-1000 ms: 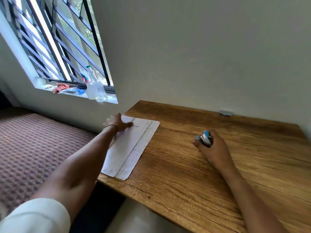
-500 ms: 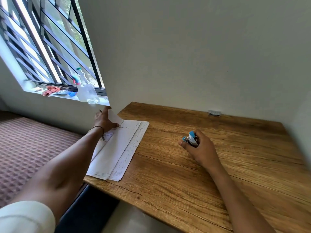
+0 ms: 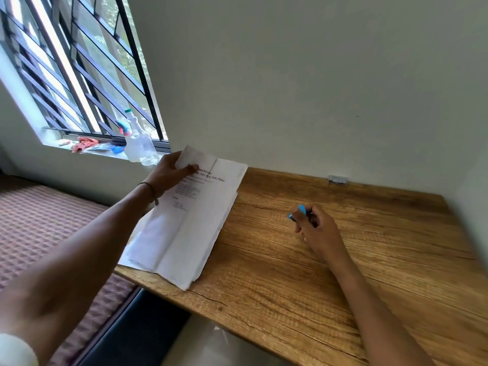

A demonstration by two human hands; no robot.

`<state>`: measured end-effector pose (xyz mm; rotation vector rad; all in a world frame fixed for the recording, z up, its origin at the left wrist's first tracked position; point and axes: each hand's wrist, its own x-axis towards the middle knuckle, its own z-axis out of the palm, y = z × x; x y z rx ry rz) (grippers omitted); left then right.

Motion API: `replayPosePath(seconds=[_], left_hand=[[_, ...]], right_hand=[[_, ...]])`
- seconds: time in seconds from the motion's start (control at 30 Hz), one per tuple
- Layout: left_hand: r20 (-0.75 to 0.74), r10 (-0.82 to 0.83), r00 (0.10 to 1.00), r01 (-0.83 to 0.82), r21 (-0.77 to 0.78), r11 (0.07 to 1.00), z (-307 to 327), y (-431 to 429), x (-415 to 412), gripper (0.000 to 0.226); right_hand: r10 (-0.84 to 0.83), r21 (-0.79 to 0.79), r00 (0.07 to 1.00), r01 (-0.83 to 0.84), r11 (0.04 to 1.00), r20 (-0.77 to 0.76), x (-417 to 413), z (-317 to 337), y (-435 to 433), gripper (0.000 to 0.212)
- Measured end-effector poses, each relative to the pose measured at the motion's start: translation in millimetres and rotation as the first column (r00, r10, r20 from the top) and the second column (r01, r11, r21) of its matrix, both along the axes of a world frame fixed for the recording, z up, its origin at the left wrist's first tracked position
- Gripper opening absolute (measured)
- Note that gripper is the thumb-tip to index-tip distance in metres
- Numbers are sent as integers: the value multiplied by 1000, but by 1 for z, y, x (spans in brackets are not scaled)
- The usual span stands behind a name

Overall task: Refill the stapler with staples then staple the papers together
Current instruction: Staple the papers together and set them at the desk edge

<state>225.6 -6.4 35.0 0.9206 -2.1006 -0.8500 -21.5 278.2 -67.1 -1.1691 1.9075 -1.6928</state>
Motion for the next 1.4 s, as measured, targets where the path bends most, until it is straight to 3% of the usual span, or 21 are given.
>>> replayPosePath(seconds=[0.13, 0.23, 0.33, 0.47, 0.6, 0.73, 0.9, 1.07, 1.23, 1.4], left_hand=[[-94, -123, 988, 115, -90, 989, 0, 28, -35, 13], [-79, -161, 984, 151, -115, 982, -19, 48, -67, 7], [-110, -116, 987, 110, -64, 992, -45, 64, -94, 8], [-243, -100, 965, 139, 146, 980, -76, 80, -113, 16], [-262, -144, 954, 196, 185, 963, -95, 90, -116, 7], [-385, -156, 910, 262, 239, 935, -87, 89, -110, 13], [-371, -201, 907, 316, 280, 906, -82, 91, -107, 22], [-332, -281, 901, 367, 236, 900, -79, 92, -107, 26], [-205, -373, 905, 414, 220, 884, -78, 95, -109, 33], [-211, -381, 900, 423, 213, 881, -78, 96, -110, 33]], right_hand=[[7, -84, 980, 10, 996, 200, -7, 3, 4, 42], [-1, -131, 961, 39, 991, 278, -11, 6, 7, 47], [-55, -124, 968, 87, 988, 243, -17, 8, 12, 49], [-181, -75, 970, 195, 978, 161, -27, 7, 17, 46], [-222, -3, 969, 224, 975, 106, -35, 6, 20, 47], [-257, 39, 963, 254, 966, 79, -36, 9, 22, 45], [-248, 95, 968, 245, 965, 25, -28, 13, 21, 40], [-216, 95, 973, 208, 973, 79, -28, 17, 21, 41], [-240, 142, 969, 230, 963, 56, -27, 17, 22, 53], [-195, 173, 976, 177, 969, 95, -29, 20, 23, 53]])
